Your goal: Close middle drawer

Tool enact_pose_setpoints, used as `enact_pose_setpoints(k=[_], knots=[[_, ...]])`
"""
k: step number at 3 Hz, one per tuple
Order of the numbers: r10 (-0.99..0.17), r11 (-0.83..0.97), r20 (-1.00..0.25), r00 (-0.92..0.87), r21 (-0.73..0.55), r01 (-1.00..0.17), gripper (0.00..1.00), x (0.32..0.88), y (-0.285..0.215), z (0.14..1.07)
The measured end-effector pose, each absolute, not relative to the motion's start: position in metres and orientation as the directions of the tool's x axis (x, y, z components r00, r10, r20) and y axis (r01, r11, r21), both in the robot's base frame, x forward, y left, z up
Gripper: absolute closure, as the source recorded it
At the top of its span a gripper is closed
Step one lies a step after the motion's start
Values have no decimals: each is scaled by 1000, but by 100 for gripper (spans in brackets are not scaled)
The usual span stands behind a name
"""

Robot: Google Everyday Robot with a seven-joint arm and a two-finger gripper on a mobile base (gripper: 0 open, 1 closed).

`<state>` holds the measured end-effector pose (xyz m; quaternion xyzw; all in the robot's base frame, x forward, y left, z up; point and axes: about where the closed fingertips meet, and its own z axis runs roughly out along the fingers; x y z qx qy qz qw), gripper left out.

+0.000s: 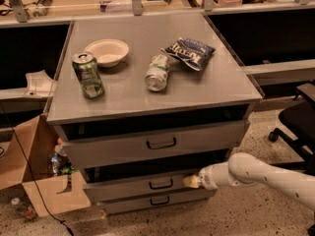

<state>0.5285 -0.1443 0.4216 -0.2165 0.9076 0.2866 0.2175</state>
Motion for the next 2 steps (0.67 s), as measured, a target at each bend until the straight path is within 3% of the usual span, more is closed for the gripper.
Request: enact_pose_setpoints(k=[2], knots=[[-259, 739, -527, -810, 431, -517, 100, 531, -142, 422]])
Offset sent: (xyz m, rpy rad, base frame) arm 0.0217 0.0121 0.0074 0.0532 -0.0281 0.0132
